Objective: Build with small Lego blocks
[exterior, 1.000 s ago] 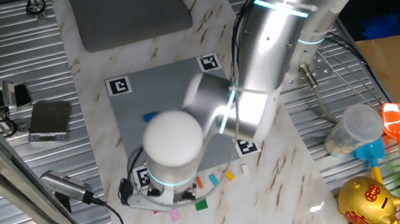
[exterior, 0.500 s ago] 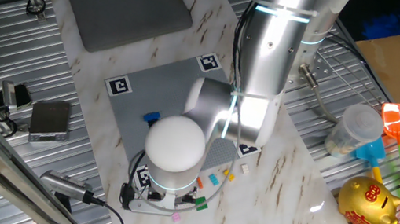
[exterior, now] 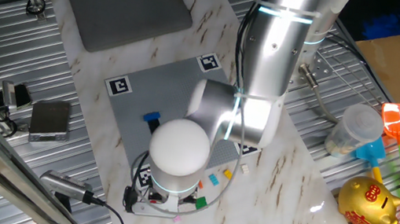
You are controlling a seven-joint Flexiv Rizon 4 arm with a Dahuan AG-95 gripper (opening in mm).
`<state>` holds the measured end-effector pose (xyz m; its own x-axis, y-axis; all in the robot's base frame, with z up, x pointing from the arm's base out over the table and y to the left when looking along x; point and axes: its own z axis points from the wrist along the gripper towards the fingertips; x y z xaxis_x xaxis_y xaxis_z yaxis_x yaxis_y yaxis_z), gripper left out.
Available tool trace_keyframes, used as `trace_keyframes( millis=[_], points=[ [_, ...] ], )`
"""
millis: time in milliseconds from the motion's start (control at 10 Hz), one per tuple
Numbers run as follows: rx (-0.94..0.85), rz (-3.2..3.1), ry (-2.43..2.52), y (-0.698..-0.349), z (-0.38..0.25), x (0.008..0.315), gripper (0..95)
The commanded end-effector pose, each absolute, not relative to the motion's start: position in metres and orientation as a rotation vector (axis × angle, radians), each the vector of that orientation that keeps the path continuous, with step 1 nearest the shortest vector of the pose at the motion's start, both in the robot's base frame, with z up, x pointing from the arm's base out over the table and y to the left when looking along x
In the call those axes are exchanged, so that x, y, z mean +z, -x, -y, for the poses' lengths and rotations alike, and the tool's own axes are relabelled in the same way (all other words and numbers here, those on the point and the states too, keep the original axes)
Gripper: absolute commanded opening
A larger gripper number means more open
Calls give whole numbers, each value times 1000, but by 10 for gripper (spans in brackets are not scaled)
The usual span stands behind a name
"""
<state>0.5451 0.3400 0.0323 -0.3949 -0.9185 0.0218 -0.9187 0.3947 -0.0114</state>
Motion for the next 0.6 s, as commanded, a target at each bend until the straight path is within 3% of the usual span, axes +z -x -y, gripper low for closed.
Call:
trace_keyframes(
  millis=[100, 600],
  points=[
    [26, 2596, -1784, -544, -339, 32, 0],
    [66, 2552, -1893, -544, -339, 32, 0]
  ],
)
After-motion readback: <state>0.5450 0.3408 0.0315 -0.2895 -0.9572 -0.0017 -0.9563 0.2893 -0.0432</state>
